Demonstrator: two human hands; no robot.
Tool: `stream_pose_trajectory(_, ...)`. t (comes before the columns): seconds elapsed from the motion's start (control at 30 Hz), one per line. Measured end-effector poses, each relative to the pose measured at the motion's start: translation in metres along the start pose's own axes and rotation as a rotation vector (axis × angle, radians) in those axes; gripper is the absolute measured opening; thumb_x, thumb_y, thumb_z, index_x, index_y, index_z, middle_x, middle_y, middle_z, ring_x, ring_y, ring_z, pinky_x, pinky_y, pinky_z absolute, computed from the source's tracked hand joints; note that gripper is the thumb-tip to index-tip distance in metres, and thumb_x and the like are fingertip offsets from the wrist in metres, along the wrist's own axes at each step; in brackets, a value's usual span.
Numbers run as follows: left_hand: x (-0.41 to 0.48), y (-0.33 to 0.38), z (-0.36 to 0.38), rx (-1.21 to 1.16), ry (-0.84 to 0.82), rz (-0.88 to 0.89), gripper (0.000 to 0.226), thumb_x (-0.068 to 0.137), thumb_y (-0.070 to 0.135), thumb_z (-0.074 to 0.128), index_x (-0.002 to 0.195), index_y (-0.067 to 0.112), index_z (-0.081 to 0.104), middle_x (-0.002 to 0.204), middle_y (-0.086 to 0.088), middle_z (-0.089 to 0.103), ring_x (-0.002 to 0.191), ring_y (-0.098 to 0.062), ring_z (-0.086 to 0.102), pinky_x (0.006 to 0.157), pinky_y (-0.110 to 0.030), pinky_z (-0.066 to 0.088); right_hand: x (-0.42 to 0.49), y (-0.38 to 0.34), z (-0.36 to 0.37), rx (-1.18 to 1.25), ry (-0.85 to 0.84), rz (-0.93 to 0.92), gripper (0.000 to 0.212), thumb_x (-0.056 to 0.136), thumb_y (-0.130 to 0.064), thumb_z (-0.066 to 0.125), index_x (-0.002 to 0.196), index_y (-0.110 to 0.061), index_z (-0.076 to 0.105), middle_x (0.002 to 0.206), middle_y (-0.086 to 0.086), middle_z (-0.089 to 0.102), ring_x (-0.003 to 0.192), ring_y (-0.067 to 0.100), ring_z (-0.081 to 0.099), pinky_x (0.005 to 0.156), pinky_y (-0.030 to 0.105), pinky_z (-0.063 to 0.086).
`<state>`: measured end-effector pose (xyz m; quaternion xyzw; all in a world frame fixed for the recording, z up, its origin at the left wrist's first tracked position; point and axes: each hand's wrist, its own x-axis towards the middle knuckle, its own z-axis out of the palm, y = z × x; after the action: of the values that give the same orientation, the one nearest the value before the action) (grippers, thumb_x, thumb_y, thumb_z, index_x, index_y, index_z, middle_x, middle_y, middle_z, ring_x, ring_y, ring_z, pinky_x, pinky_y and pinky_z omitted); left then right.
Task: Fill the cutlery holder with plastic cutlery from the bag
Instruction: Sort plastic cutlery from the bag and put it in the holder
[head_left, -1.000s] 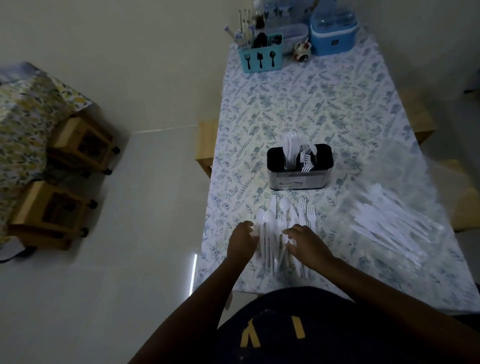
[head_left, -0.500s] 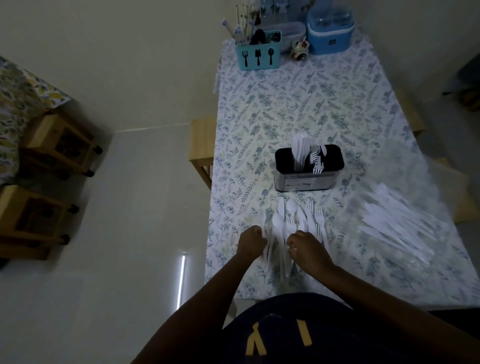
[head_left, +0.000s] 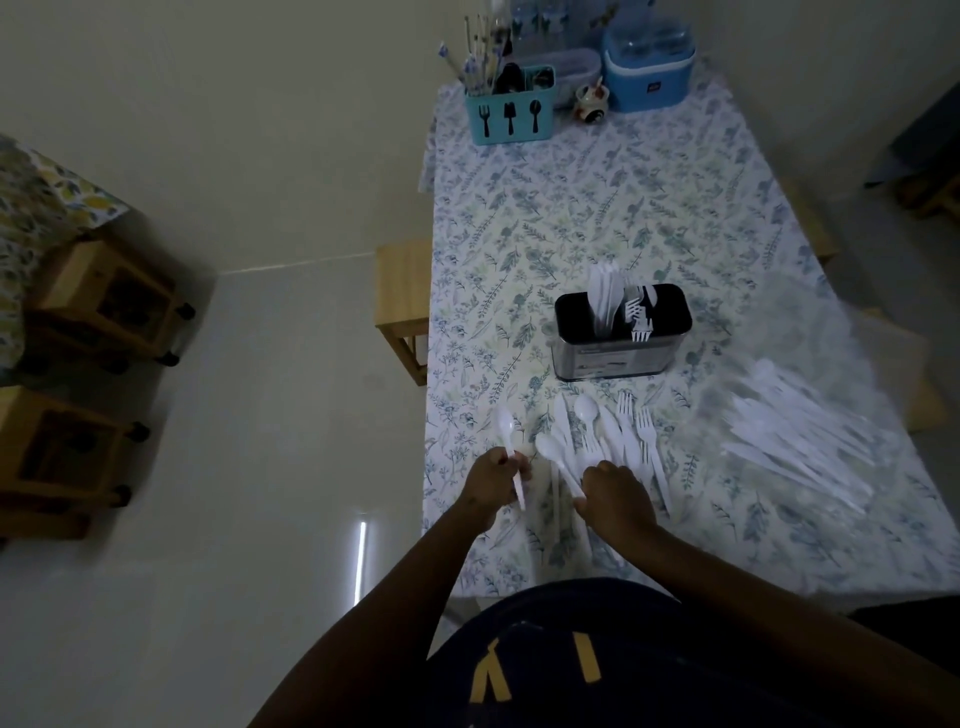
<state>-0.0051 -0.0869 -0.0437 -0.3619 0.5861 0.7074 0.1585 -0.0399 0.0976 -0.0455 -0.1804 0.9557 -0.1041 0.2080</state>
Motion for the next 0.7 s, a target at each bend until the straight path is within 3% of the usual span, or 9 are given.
stream_pose_trajectory(0.17, -0.004, 0.000, -0.002, -0.095, -0.040, 0.007, 0.010, 0.097, 0.001, 0.046, 0.099, 0.010, 0.050, 0.098, -0.015, 0.069, 0.089, -0.027, 0.066, 0.082, -0.040, 0.052, 0.000, 0.001, 0.001, 0.120, -0.004, 0.058, 0.025, 0.086, -0.026, 0.059, 0.067, -0.015, 0.047, 0.077, 0.002, 0.050, 0.073, 0.021, 0.057, 0.058, 0.025, 0.035)
stream_pose_trajectory(0.3, -0.006, 0.000, 0.000, -0.051, -0.038, -0.031, 0.008, 0.095, 0.002, 0.053, 0.095, 0.009, 0.053, 0.097, -0.016, 0.065, 0.088, -0.026, 0.064, 0.079, -0.041, 0.053, -0.003, 0.002, -0.004, 0.377, 0.066, 0.064, 0.029, 0.090, -0.013, 0.054, 0.062, -0.013, 0.049, 0.066, 0.001, 0.050, 0.063, 0.017, 0.051, 0.049, 0.020, 0.029)
stream_pose_trajectory(0.5, -0.013, -0.004, 0.005, -0.092, -0.132, -0.047, 0.012, 0.099, 0.010, 0.046, 0.107, 0.007, 0.055, 0.094, -0.011, 0.064, 0.085, -0.023, 0.063, 0.071, -0.031, 0.053, -0.013, -0.008, -0.027, 0.798, -0.143, 0.085, 0.022, 0.096, -0.024, 0.052, 0.073, -0.020, 0.053, 0.061, -0.003, 0.049, 0.056, 0.010, 0.053, 0.063, 0.030, 0.055)
stream_pose_trajectory(0.63, -0.019, -0.003, 0.010, -0.168, -0.199, -0.045, 0.016, 0.098, 0.012, 0.047, 0.101, 0.009, 0.063, 0.098, -0.011, 0.065, 0.089, -0.026, 0.059, 0.077, -0.033, 0.049, -0.023, -0.012, -0.030, 0.824, -0.180, 0.095, 0.019, 0.095, -0.023, 0.054, 0.088, -0.008, 0.061, 0.068, 0.002, 0.053, 0.060, 0.014, 0.057, 0.065, 0.033, 0.060)
stream_pose_trajectory(0.7, -0.023, -0.003, 0.012, -0.169, -0.218, -0.034, 0.019, 0.099, 0.009, 0.047, 0.099, 0.009, 0.065, 0.097, -0.011, 0.067, 0.091, -0.028, 0.062, 0.080, -0.036, 0.051, -0.023, -0.010, -0.030, 0.803, -0.174, 0.085, 0.020, 0.094, -0.023, 0.055, 0.086, -0.006, 0.061, 0.071, 0.003, 0.056, 0.062, 0.016, 0.059, 0.066, 0.035, 0.060)
